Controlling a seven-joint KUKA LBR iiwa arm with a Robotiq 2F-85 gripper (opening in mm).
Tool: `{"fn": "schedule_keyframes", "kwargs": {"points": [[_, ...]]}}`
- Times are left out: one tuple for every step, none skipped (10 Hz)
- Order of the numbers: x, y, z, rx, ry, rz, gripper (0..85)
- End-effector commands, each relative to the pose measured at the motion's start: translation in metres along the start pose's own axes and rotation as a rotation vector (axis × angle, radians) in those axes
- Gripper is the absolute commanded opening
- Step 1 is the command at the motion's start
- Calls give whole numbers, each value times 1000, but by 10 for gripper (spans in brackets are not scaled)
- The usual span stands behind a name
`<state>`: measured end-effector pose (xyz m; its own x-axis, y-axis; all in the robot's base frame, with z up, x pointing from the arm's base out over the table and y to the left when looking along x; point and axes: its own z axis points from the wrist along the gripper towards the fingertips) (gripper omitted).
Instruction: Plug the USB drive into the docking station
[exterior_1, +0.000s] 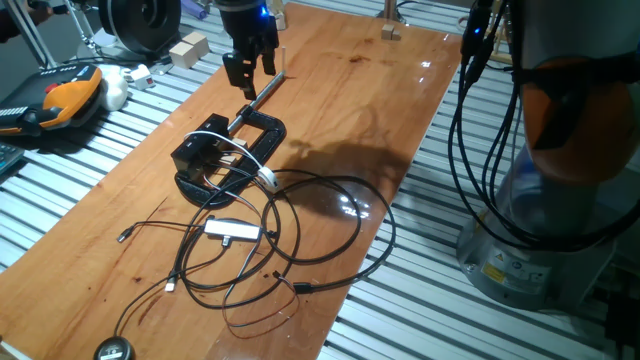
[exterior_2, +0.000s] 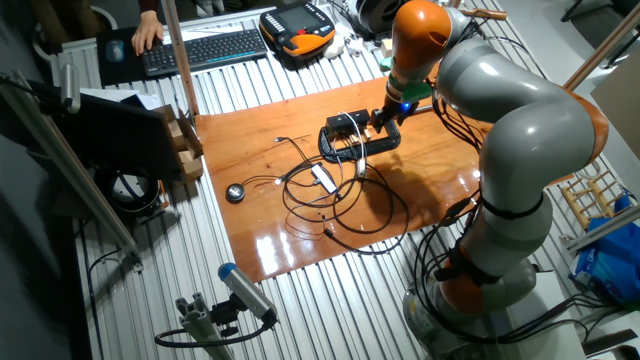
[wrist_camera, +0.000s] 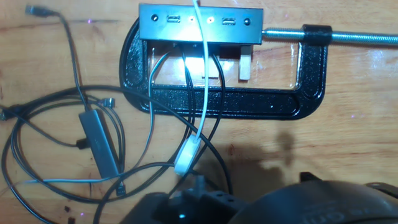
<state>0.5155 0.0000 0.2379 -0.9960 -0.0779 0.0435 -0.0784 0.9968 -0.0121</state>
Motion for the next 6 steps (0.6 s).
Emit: {"fn": "schedule_keyframes", "kwargs": {"points": [[0, 0, 0, 0, 0, 0, 0], [0, 0, 0, 0, 0, 0, 0], [0, 0, 0, 0, -1, 0, 0], [0, 0, 0, 2, -1, 0, 0], [0, 0, 1, 2, -3, 0, 0], [-1, 0, 1, 2, -3, 0, 0]]}}
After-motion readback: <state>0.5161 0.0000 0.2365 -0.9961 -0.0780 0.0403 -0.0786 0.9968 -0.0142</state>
